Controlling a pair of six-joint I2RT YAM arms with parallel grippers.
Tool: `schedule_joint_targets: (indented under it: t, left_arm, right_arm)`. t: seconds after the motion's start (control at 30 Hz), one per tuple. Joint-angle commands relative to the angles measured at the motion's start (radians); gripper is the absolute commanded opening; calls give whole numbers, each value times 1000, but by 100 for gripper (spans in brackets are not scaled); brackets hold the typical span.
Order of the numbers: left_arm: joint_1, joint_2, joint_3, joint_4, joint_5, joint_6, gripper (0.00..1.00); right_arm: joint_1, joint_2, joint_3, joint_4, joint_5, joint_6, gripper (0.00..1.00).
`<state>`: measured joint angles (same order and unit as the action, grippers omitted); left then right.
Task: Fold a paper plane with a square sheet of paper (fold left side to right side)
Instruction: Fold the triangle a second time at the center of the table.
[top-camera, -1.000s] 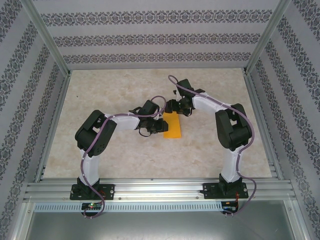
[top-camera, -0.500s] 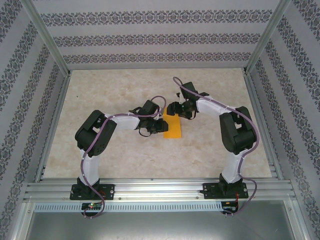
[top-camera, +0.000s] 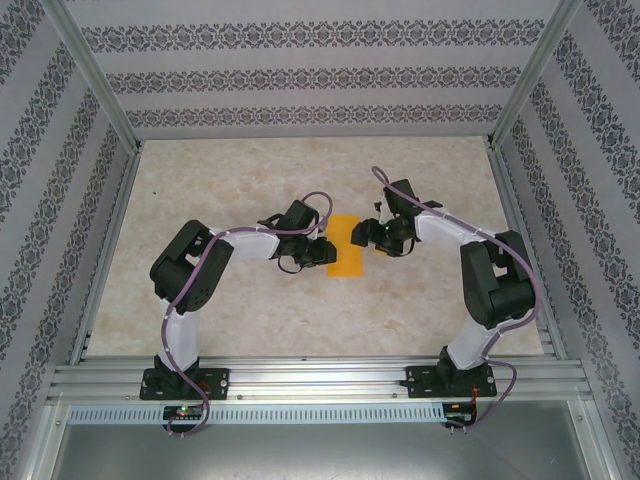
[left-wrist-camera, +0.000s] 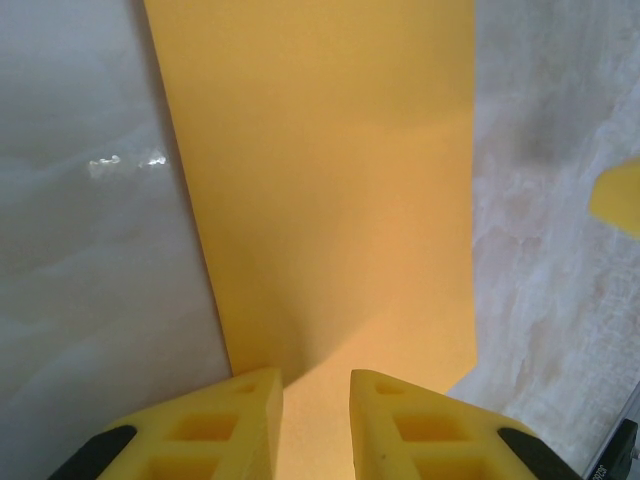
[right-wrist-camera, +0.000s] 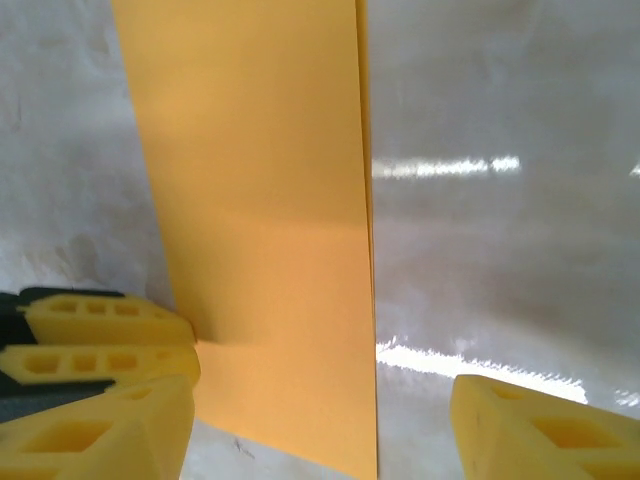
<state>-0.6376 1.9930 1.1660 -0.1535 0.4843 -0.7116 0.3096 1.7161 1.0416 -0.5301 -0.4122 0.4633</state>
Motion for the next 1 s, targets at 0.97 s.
schedule_joint_targets:
  t: [0.97]
  left_arm:
    - [7,-106,-55,-20,53,-69,32]
  right_arm:
    - [44,15,-51,30,-78,81,65]
